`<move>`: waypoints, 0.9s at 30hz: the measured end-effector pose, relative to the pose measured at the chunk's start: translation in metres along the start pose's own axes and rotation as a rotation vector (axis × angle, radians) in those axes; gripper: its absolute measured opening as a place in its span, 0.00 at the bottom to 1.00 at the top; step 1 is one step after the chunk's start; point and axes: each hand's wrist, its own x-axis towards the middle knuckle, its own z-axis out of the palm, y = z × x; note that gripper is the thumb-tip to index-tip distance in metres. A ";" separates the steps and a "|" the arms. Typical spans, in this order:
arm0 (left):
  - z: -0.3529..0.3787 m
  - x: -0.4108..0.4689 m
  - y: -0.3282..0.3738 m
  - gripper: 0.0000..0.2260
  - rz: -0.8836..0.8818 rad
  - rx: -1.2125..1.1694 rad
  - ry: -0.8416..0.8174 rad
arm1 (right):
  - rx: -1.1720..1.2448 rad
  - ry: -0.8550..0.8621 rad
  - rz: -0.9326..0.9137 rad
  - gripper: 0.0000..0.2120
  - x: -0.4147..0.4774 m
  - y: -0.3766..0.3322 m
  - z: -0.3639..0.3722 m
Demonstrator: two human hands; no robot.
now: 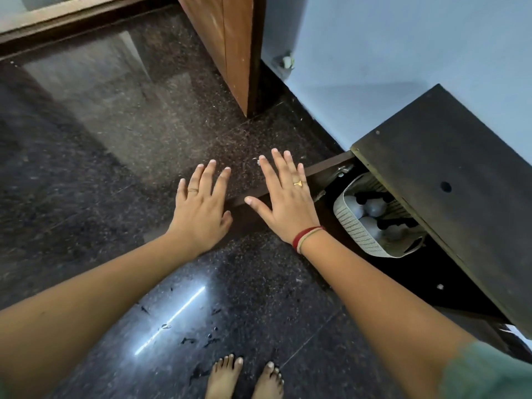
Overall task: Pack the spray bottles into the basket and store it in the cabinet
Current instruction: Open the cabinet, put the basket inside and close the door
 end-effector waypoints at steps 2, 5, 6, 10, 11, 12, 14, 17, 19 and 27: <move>0.013 -0.003 -0.009 0.36 -0.030 0.011 -0.027 | -0.042 -0.034 -0.003 0.37 0.002 -0.001 0.012; 0.027 -0.007 -0.017 0.33 -0.059 0.048 -0.042 | -0.097 -0.043 -0.002 0.40 0.002 -0.003 0.025; 0.030 -0.009 -0.018 0.32 -0.059 0.066 -0.037 | -0.103 -0.048 -0.002 0.41 0.001 -0.003 0.029; 0.027 -0.006 -0.016 0.29 -0.078 0.060 -0.080 | -0.116 -0.110 -0.007 0.41 -0.004 -0.004 0.036; 0.025 -0.004 -0.014 0.29 -0.075 0.051 -0.095 | -0.110 -0.105 -0.002 0.40 -0.004 -0.003 0.034; 0.022 -0.003 -0.013 0.28 -0.059 0.045 -0.108 | -0.094 -0.098 0.007 0.39 -0.003 -0.003 0.032; 0.019 -0.006 -0.013 0.28 0.036 0.041 -0.130 | -0.060 -0.082 0.020 0.39 -0.005 -0.001 0.027; 0.021 -0.024 -0.021 0.30 0.205 -0.025 -0.221 | -0.020 -0.094 0.010 0.39 -0.016 -0.002 0.028; 0.025 -0.037 -0.024 0.31 0.318 -0.084 -0.290 | -0.001 -0.101 0.013 0.38 -0.026 0.001 0.028; 0.029 -0.087 0.002 0.28 0.578 -0.118 -0.389 | 0.063 -0.069 0.012 0.28 -0.075 0.021 0.021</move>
